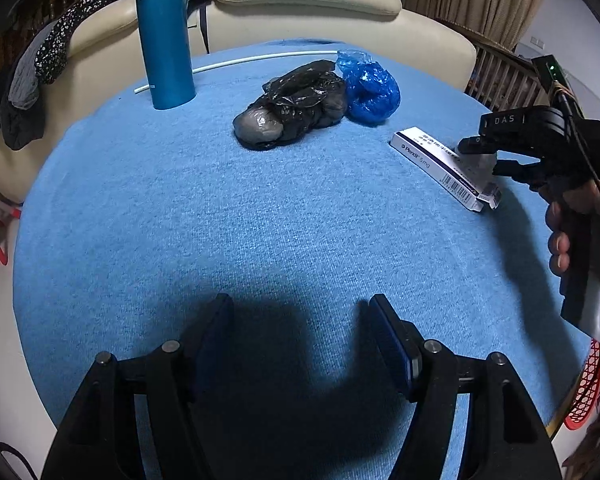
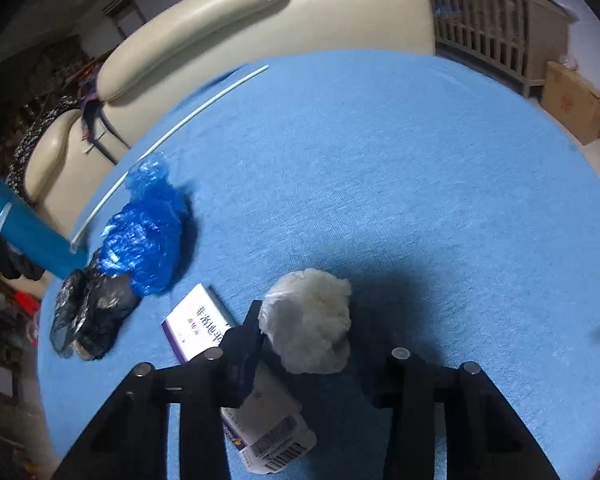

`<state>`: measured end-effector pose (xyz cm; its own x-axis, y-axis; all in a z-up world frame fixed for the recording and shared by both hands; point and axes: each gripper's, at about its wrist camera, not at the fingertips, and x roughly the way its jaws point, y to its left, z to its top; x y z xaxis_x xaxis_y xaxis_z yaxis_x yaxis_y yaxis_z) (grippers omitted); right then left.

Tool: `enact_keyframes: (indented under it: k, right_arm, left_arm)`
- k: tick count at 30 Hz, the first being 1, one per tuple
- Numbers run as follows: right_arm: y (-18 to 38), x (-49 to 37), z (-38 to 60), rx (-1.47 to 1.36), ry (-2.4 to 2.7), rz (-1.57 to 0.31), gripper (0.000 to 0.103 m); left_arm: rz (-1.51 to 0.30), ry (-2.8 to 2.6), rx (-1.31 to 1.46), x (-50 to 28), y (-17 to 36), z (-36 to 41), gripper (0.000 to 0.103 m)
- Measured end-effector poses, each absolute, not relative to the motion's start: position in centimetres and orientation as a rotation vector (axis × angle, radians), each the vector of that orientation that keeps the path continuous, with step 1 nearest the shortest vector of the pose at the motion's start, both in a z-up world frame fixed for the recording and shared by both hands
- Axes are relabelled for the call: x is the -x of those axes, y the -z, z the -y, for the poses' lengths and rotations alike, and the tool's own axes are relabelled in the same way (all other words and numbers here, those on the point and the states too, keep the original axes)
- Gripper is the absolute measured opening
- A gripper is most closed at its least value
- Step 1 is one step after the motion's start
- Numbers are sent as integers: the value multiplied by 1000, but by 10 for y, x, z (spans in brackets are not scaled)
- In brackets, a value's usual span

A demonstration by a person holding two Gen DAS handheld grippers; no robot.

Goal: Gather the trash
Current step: 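Grasp the crumpled white tissue with the right tool while the left grasps the purple-striped box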

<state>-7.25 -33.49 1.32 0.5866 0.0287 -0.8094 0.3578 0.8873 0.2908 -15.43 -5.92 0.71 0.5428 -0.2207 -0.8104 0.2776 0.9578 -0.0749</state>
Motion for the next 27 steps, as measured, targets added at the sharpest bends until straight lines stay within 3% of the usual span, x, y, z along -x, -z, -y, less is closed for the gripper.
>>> enact_keyframes:
  k: [9,27]
  right_arm:
    - [-19,113,346,-403,194,-896,40]
    - [-18,244,401,-564,233,-788,40]
  left_arm:
    - [-957,342,-77,146,-14,95,71]
    - [-1026,237,-65,50,-29,252,72]
